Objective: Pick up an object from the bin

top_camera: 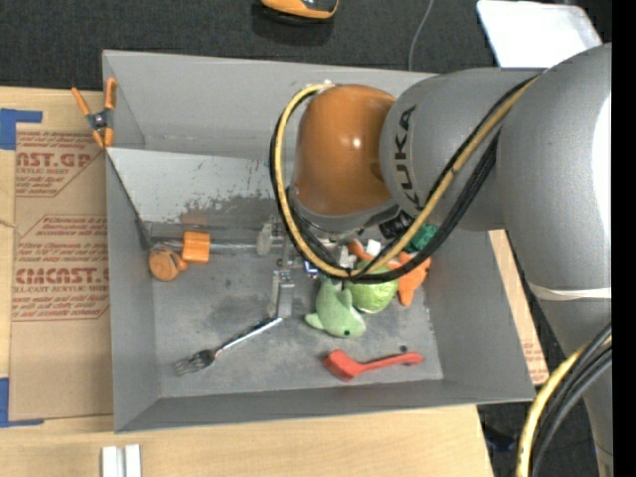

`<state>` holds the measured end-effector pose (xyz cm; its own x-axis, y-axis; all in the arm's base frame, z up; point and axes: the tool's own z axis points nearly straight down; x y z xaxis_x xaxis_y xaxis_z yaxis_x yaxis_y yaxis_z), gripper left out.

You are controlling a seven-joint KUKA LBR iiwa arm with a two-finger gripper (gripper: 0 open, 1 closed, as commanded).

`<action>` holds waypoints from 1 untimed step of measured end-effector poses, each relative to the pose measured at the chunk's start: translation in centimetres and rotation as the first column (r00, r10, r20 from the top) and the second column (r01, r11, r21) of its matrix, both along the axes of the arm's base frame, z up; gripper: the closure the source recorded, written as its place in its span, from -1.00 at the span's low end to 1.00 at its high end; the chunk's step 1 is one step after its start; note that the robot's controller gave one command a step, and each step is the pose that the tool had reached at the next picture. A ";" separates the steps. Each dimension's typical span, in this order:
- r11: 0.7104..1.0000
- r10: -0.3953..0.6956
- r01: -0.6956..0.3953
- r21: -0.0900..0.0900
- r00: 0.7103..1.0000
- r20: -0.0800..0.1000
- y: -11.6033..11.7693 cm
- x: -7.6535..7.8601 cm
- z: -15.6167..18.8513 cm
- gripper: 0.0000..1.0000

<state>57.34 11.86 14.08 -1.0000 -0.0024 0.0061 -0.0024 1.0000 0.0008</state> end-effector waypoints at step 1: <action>1.000 -0.001 0.001 0.001 1.000 0.007 -0.1 0.2 0.5 -1.00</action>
Offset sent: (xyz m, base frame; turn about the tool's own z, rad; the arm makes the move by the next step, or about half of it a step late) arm -0.0139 -0.0372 -0.0699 -0.7199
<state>57.54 11.81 14.54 -1.0000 -0.0012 -0.0013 -0.0012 1.0000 0.0016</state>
